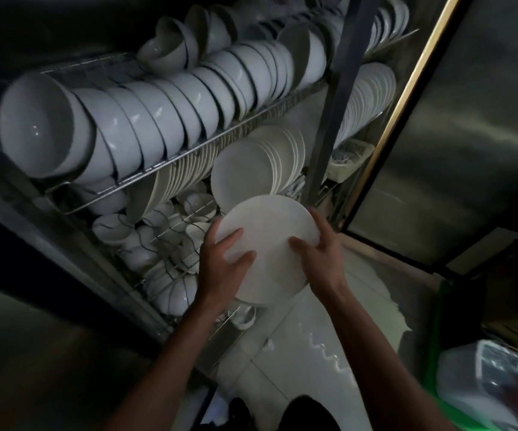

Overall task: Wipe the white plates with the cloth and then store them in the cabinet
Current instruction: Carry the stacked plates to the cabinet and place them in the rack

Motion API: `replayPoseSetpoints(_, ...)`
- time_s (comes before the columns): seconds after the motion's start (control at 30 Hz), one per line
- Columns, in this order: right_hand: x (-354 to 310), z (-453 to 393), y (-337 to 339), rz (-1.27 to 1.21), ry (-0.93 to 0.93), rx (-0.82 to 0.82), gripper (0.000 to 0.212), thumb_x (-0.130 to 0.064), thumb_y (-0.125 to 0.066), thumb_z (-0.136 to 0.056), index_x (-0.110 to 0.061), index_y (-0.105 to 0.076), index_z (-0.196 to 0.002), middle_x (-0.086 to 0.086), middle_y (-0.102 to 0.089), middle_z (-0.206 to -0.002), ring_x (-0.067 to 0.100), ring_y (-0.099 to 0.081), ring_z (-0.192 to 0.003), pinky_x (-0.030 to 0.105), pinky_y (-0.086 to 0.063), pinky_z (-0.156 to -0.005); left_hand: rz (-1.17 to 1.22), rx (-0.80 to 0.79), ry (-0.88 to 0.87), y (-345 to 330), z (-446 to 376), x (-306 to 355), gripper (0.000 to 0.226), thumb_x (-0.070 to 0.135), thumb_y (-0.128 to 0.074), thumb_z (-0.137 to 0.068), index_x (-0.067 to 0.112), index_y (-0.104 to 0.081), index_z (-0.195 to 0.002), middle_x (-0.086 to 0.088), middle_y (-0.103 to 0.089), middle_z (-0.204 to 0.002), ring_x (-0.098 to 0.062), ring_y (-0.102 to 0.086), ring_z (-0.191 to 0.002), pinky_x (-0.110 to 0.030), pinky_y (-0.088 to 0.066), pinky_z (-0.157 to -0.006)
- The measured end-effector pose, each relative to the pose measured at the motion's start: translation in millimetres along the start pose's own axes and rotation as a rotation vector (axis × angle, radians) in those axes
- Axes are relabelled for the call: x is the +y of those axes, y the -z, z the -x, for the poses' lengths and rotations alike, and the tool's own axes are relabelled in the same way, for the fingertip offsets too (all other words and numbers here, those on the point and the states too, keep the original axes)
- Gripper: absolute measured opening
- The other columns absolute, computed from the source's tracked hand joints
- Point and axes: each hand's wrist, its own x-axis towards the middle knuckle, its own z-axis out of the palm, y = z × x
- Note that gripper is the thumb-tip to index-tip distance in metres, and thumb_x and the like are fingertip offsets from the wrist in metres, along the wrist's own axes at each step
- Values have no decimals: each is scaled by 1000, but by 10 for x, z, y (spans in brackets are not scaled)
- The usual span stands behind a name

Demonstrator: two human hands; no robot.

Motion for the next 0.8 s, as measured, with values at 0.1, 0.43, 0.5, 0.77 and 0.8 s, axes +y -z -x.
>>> replayPoseSetpoints(0.1, -27, -271, -169, -36, 47, -47, 63, -5, -68, -79, -44, -60, -128, -20, -63, -122, 15, -61, -114, 42, -59, -86, 32, 44, 14, 10, -140, -92, 47, 15, -82, -80, 21, -68, -124, 9, -35, -154, 3, -37, -133, -11, -33, -103)
replayPoseSetpoints(0.43, -136, -1106, -713, 40, 201, -245, 66, 1, -64, -84, -29, -53, -142, -10, -55, -142, 8, -50, -130, 39, -48, -107, -210, 201, 93, -56, -729, -159, 48, 27, -71, -84, 16, -66, -130, 0, -33, -157, -13, -37, -138, -28, -36, -112)
replayPoseSetpoints(0.5, -160, -1261, -799, 59, 264, -294, 65, 4, -61, -84, -25, -53, -143, -7, -57, -141, 0, -50, -125, 19, -46, -103, -306, 202, 105, -125, -791, -172, 44, 24, -73, -84, 15, -68, -127, -10, -44, -153, -26, -42, -140, -39, -39, -113)
replayPoseSetpoints(0.77, -164, -1696, -1088, 68, 394, -392, 66, 12, -55, -85, -19, -52, -144, -1, -56, -140, 1, -47, -127, 19, -37, -110, -219, 184, 193, -494, -955, -249, 54, 25, -71, -93, 18, -54, -144, -3, -44, -155, -19, -40, -144, -41, -35, -118)
replayPoseSetpoints(0.8, -156, -1736, -1117, 74, 422, -403, 66, 13, -55, -84, -17, -52, -143, 1, -56, -140, 1, -47, -127, 20, -36, -110, -196, 184, 211, -515, -979, -252, 57, 26, -70, -93, 17, -52, -146, -3, -43, -156, -18, -38, -145, -42, -34, -119)
